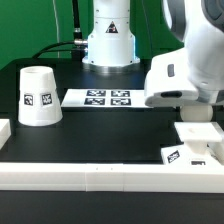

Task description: Assemble lamp

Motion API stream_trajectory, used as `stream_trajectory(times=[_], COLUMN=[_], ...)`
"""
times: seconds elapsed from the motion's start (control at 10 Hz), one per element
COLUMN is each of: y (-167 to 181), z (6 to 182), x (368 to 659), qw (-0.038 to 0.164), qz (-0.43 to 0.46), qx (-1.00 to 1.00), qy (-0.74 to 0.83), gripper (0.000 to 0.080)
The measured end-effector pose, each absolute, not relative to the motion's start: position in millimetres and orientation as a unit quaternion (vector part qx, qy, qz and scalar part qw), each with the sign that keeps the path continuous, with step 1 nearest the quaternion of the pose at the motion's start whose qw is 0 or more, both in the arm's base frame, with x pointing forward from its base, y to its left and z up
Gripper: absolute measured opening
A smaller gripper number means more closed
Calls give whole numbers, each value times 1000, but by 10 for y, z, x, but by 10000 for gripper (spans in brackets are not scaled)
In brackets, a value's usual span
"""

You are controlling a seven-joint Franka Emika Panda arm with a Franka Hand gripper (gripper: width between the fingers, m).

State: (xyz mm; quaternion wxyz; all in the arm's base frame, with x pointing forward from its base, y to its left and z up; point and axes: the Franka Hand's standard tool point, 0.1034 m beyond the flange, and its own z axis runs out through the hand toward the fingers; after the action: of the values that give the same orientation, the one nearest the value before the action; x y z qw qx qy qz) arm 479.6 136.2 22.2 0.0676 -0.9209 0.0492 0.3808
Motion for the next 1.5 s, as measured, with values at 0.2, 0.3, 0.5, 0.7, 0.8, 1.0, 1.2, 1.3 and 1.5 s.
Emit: stream_trajectory(times=[0.2, 0.3, 0.5, 0.7, 0.8, 1.0, 1.2, 1.3, 1.5], y=[1354, 1364, 1384, 1383, 1378, 1365, 1334, 1279, 1189], z=[130, 102, 97, 100, 103, 129, 299, 553, 915], x=[4728, 4711, 4717, 4724, 4728, 4749, 4813, 4873, 5006], qw=[65, 65, 64, 64, 65, 66, 70, 77, 87], qz=[387, 387, 385, 385, 384, 382, 375, 374, 359], qx=[-918, -918, -919, -919, -920, -921, -924, -924, -929], qy=[52, 51, 50, 50, 50, 49, 35, 23, 13], gripper=[698, 698, 698, 574, 574, 574, 574, 574, 576])
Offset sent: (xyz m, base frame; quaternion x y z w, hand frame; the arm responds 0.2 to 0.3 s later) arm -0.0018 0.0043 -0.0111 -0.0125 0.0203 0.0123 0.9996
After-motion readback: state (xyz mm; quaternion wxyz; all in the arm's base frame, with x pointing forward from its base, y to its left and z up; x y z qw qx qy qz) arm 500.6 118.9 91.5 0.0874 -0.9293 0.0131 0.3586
